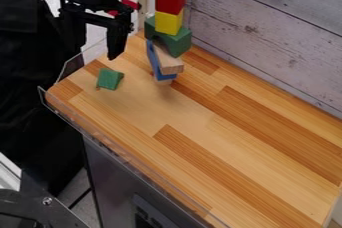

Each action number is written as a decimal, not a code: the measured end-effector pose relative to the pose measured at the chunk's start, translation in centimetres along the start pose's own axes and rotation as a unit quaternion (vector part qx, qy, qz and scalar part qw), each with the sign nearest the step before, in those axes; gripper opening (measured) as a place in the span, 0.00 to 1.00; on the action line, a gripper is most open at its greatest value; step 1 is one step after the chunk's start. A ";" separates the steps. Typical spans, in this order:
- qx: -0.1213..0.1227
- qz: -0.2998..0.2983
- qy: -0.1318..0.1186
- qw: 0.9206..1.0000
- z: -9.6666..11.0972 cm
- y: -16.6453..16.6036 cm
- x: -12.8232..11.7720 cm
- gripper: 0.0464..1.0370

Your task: Put the green triangle on the red cube

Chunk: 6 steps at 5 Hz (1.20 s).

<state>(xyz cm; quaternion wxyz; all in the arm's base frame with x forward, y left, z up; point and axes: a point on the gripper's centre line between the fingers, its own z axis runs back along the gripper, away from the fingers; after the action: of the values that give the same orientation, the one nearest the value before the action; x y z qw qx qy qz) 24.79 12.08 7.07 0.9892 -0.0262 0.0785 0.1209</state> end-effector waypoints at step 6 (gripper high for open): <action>-0.022 0.037 0.059 0.997 -6.9 2.0 1.4 0.96</action>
<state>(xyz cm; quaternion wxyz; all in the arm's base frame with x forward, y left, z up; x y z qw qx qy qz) 24.66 13.84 0.01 0.9770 -0.0521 0.1347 0.1570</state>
